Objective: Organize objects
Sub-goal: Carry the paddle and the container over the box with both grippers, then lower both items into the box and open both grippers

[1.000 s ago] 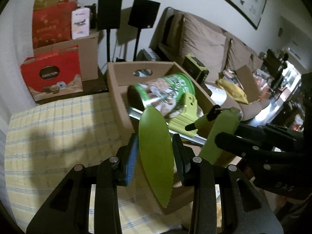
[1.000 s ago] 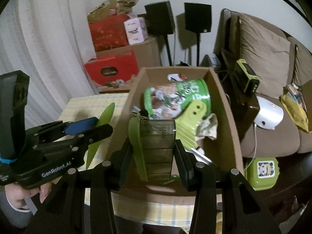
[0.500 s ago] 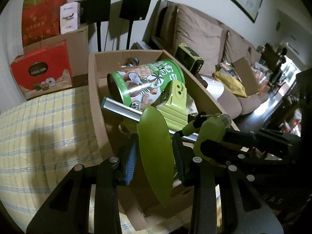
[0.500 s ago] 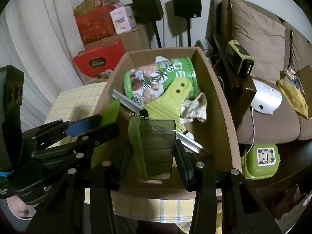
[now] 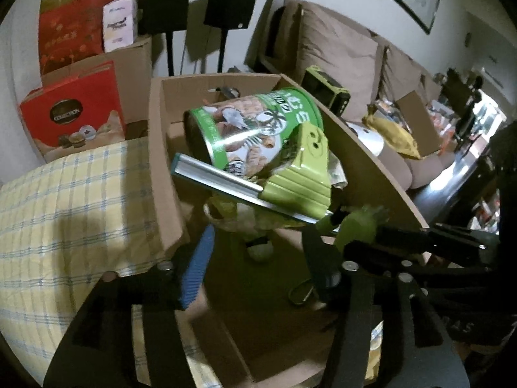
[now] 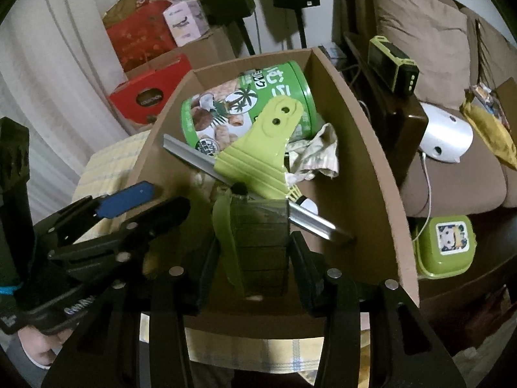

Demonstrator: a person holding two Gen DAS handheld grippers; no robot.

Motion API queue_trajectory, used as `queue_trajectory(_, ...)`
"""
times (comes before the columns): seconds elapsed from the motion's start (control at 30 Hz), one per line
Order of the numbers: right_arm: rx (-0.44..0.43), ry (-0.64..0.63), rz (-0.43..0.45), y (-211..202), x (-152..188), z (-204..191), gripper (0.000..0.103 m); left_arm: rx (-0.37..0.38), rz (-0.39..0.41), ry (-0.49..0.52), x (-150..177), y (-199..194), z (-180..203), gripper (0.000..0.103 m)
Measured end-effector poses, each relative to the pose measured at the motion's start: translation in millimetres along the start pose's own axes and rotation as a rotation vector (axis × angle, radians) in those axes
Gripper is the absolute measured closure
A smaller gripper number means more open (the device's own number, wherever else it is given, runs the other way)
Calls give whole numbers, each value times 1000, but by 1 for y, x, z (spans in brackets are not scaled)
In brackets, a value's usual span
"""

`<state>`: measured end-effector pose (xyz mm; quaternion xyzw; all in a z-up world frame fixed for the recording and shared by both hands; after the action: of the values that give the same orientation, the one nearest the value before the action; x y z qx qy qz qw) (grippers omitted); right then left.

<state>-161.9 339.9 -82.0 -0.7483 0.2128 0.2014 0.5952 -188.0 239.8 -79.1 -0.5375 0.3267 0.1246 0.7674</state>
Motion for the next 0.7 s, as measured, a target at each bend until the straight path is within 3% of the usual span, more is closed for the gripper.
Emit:
queue_trajectory(0.23,33,1,71,-16,-6,0,54,-28,30,22,-1,-23,-8,35)
queue_trajectory(0.43,87,-31,162,-38,-4,-11,44,-22,40,-15,4,-48,-26,34)
queue_trajectory(0.7,96,-55,263,-65,7,-36,43,-62,52,-57,19,-78,-51,34)
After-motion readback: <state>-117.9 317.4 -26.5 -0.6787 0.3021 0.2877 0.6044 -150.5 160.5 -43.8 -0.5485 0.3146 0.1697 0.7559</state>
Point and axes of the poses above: each gripper's, at about its wrist camera, not at the fingertips, and y roughly the way its jaws point, z to its right, x to its underside, the point moved 6 cm from there along y, roughly the way its jaws point, and after that the axes turned 1 degree about -y, right-handed, at the moved point
